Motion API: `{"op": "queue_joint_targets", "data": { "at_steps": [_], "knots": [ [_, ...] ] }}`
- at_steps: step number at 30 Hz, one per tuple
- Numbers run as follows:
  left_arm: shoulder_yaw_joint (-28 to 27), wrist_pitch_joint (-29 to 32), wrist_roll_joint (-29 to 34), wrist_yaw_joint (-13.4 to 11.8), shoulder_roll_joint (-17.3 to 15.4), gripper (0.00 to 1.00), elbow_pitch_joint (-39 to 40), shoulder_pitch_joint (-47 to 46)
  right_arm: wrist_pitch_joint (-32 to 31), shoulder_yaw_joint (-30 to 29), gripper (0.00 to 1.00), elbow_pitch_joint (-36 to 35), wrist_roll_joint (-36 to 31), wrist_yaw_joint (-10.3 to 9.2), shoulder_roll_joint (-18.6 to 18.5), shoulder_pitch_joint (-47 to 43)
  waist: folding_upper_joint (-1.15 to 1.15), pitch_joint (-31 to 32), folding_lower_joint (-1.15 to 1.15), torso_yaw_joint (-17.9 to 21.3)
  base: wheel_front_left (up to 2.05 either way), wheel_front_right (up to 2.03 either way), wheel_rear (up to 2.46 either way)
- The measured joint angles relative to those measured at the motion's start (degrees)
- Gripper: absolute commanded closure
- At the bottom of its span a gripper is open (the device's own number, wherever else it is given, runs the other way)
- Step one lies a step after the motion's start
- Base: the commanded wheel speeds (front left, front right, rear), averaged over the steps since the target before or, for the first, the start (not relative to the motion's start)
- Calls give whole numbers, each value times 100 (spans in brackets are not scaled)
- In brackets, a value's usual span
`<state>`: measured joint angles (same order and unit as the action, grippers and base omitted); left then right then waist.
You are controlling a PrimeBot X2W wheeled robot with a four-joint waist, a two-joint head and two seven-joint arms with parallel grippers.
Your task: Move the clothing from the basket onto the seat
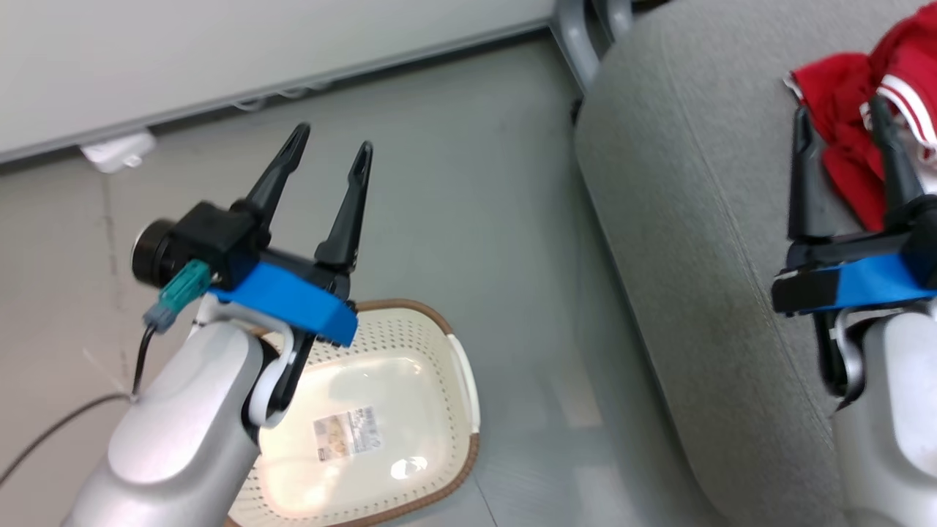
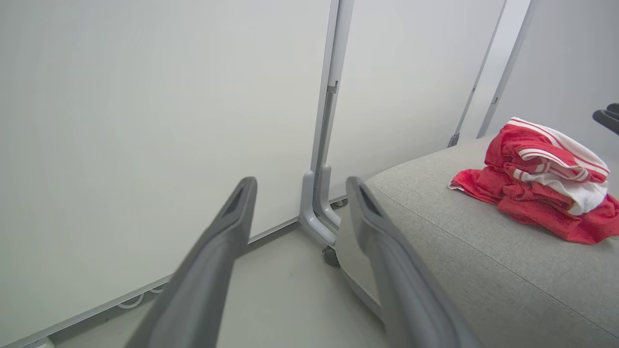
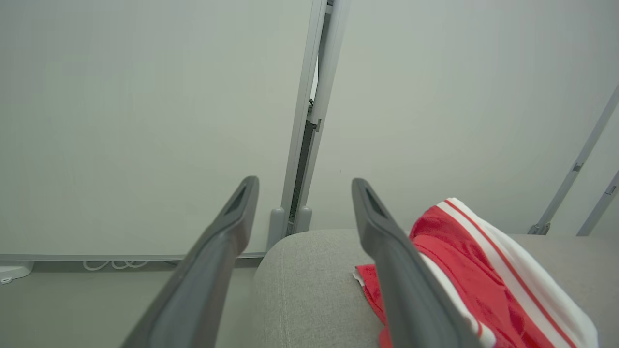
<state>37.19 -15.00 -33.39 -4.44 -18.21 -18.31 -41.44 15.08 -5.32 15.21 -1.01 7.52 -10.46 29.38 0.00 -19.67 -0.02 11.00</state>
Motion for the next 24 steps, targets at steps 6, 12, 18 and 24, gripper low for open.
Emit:
{"op": "queue_joint_targets", "data": {
  "at_steps": [6,12,18,24],
  "knots": [
    [-792,-1,383,63,190,0,119,759,4,318,0,-32,129,0,177,-320,0,479,0,-433,0,0,0],
    [-1561,-4,797,176,374,0,254,1496,4,399,0,21,270,0,348,-708,0,908,0,-816,0,0,0],
    [-2248,-4,1150,412,645,0,387,2174,5,468,0,88,391,0,476,-1152,0,1273,1,-1098,0,0,0],
    [-2808,-4,1469,665,920,0,361,2763,5,522,0,162,512,0,560,-1603,0,1577,1,-1251,0,0,0]
  ]
}}
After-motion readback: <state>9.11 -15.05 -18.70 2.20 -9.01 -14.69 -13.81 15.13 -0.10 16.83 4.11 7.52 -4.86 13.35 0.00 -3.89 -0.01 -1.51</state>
